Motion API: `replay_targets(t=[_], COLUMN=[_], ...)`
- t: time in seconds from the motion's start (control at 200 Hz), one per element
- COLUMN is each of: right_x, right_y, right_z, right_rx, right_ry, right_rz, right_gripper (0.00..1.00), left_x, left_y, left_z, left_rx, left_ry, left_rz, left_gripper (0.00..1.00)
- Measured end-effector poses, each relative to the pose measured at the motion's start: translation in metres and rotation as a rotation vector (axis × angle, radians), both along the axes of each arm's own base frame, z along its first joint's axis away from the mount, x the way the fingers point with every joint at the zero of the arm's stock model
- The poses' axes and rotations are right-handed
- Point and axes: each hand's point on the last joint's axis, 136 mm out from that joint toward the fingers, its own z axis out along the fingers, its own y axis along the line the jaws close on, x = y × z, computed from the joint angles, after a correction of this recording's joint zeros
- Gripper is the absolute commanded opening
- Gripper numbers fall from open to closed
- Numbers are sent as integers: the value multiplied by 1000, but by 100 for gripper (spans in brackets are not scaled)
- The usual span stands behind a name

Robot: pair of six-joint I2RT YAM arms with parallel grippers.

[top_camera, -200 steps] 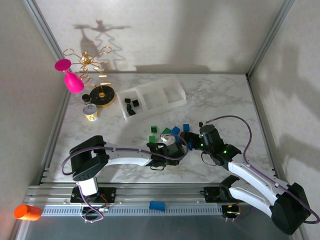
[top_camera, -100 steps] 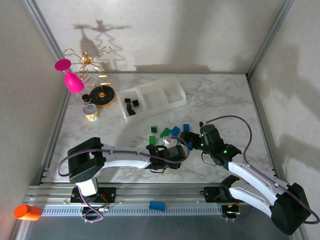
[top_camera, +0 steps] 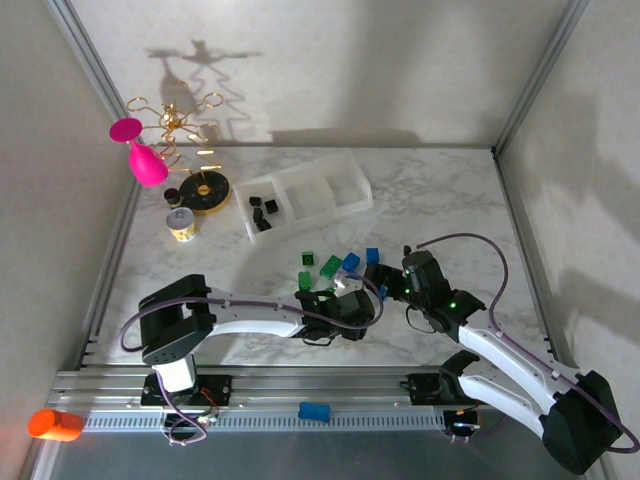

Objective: Sort the legos into containers by color
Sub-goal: Pick up the lego from the middle-left of the table.

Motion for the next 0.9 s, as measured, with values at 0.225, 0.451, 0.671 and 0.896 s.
replay_targets(t=[0.225,0.451,0.671,0.896], right_x=[-1,-3,-3,-2], right_y=[-11,-24,-24,-24], right_z=[0,-2,0,2], right_rx=[-12,-38,-33,-30], right_ry=[7,18,8,3], right_rz=[-44,-83,-85,-86], right_gripper=[99,99,99,99], left_x=[0,0,1,1], left_y=[-8,-7,-8,-7], left_z=[-10,-21,-21,-19], left_rx=[16,43,42,41], left_ry=[-4,0,-4,-7], left_rz=[-46,-58,-59,-58], left_gripper=[55,47,41,39])
